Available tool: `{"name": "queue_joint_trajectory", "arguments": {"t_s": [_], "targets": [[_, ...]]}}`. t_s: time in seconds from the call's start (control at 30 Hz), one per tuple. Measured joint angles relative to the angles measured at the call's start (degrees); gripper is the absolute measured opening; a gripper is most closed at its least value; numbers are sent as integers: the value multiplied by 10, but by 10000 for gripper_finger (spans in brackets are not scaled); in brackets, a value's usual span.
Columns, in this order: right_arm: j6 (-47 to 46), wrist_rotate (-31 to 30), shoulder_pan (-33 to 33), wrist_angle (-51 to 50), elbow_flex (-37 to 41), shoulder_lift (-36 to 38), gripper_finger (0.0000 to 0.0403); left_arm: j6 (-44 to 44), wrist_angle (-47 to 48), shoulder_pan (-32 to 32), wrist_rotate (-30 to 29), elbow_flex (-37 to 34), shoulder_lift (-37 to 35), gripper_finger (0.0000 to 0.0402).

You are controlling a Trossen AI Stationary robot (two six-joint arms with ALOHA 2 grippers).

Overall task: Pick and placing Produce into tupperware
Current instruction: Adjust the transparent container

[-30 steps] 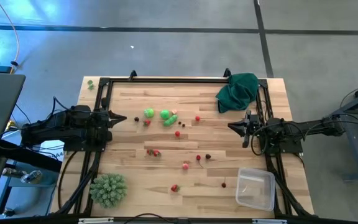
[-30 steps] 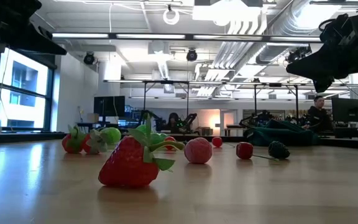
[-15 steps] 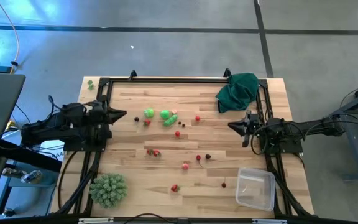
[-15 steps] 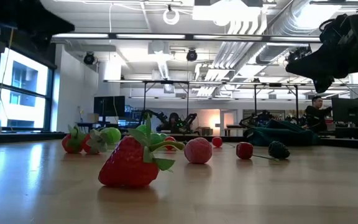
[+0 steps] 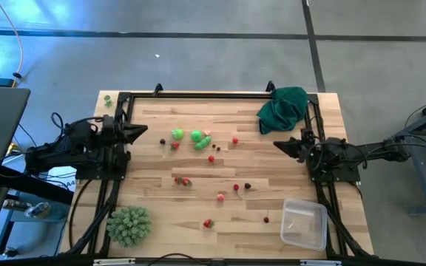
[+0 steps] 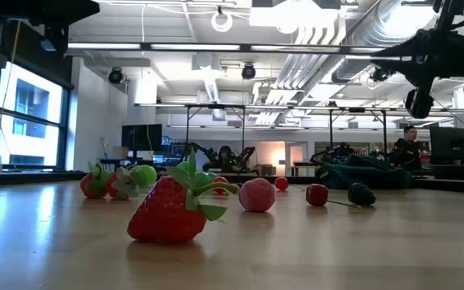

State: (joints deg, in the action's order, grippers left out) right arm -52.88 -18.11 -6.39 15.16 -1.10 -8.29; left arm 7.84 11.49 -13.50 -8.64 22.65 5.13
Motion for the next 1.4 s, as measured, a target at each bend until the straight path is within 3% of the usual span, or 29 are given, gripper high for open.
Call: {"name": "queue_joint_trajectory", "arguments": {"t_s": [0.13, 0.3, 0.4, 0.47, 0.63, 0.77, 0.9, 1.0, 1.13, 1.23, 1.4], "targets": [[16, 22, 0, 101, 0, 0, 25, -20, -91, 0, 16, 0, 0, 5], [113, 23, 0, 305, -2, 0, 25, -111, -305, 0, 107, 0, 2, 5], [180, 32, 0, 324, -39, 0, 25, -142, -348, 0, 117, 16, 7, 5], [212, 33, 0, 269, -86, 0, 25, -159, -337, 0, 116, 37, 22, 5], [247, 42, 0, 9, -259, -39, 25, -183, -266, 0, 152, 113, 119, 5], [211, 79, 0, -217, -399, -118, 25, -181, -79, 0, 180, 200, 230, 5], [97, 157, 0, -428, -511, -221, 25, -181, 145, 0, 191, 286, 352, 5], [25, 213, -11, -548, -564, -301, 25, -189, 240, 5, 200, 328, 438, 5], [-13, 247, -60, -656, -616, -405, 25, -215, 293, 42, 200, 375, 519, 5], [-45, 236, -118, -726, -648, -470, 25, -230, 342, 77, 187, 405, 557, 5], [-152, 202, -241, -789, -657, -561, 25, -222, 400, 133, 108, 415, 571, 5]]}}
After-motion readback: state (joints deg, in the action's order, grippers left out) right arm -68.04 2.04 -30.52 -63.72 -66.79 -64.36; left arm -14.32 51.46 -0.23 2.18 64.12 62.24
